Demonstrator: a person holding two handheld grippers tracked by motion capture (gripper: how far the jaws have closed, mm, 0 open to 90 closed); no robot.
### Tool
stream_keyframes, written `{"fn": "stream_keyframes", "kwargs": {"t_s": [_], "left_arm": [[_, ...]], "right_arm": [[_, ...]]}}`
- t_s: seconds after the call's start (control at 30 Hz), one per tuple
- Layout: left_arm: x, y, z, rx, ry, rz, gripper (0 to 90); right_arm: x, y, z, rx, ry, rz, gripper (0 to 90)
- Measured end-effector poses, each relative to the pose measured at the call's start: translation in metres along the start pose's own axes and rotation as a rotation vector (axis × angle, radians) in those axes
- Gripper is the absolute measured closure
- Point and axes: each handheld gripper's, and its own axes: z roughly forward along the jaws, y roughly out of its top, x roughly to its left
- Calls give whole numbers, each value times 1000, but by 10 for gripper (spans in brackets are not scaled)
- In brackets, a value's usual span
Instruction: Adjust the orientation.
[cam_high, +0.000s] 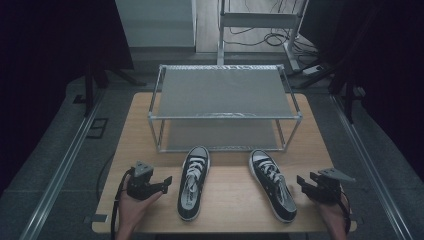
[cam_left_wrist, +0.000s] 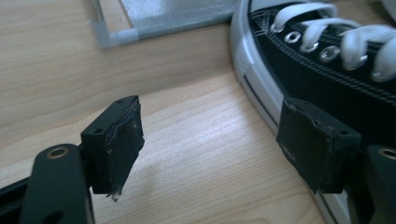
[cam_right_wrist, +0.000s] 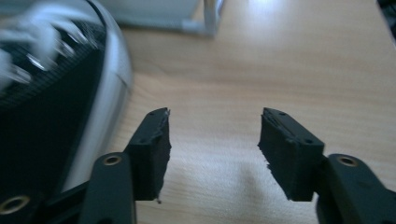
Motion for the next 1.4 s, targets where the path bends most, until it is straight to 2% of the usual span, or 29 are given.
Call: {"fn": "stream_keyframes", "kwargs": {"t_s": [0.13, 0.27, 0.3, 0.33, 0.37, 0.4, 0.43, 0.53, 0.63, 0.67, 0.7, 0.73, 0.77, 0.83, 0.87, 0.9, 0.93, 0.97, 1.07, 1.1, 1.13, 1.17, 1.2, 1.27, 1.4], "left_arm": [[-4, 3, -7, -15, -18, 7, 229], [-8, 7, -12, -30, -48, 3, 227], [-8, 7, -12, -30, -48, 3, 226], [-11, 9, -15, -35, -53, 12, 226], [-12, 9, -15, -36, -58, 18, 226], [-12, 9, -15, -36, -58, 18, 225], [-14, 10, -16, -33, -64, 22, 225], [-17, 10, -17, -31, -67, 27, 226], [-18, 11, -18, -26, -74, 27, 226], [-18, 11, -18, -26, -74, 27, 226], [-19, 11, -18, -22, -75, 29, 226], [-19, 11, -18, -22, -75, 29, 226], [-19, 11, -17, -19, -76, 30, 226], [-20, 10, -16, -14, -79, 31, 226], [-20, 10, -16, -14, -79, 31, 226], [-20, 10, -15, -8, -82, 34, 226], [-20, 10, -15, -8, -82, 34, 226], [-21, 10, -14, -5, -86, 37, 226], [-20, 11, -15, -5, -86, 36, 226], [-20, 11, -15, -5, -86, 36, 226], [-19, 11, -16, -6, -87, 35, 225], [-19, 11, -16, -6, -87, 35, 226], [-18, 10, -16, -8, -87, 32, 225], [-17, 10, -17, -9, -88, 28, 225], [-11, 10, -20, -16, -81, 15, 225]], "right_arm": [[6, 9, -18, -62, 54, -17, 552], [22, 19, -36, -92, 157, -48, 694], [22, 19, -36, -92, 157, -48, 694], [39, 27, -45, -102, 229, -84, 754], [45, 29, -47, -107, 248, -99, 777], [45, 29, -47, -107, 248, -99, 777], [63, 34, -51, -109, 313, -137, 819], [92, 36, -50, -99, 393, -191, 868], [120, 36, -42, -82, 465, -230, 898], [120, 36, -42, -82, 465, -230, 898], [141, 32, -33, -53, 516, -267, 900], [141, 32, -33, -53, 516, -267, 900], [160, 28, -23, -25, 544, -300, 900], [174, 24, -14, 3, 579, -313, 900], [174, 24, -14, 3, 579, -313, 900], [191, 18, -3, 37, 606, -341, 900], [191, 18, -3, 37, 606, -341, 900], [204, 12, 8, 61, 624, -354, 900], [221, 6, 22, 96, 642, -379, 900], [221, 6, 22, 96, 642, -379, 900], [231, 2, 31, 121, 653, -394, 900], [231, 2, 31, 121, 653, -394, 900], [239, -1, 39, 145, 658, -410, 900], [242, -2, 42, 150, 658, -411, 900], [262, -6, 58, 161, 688, -416, 900]]}}
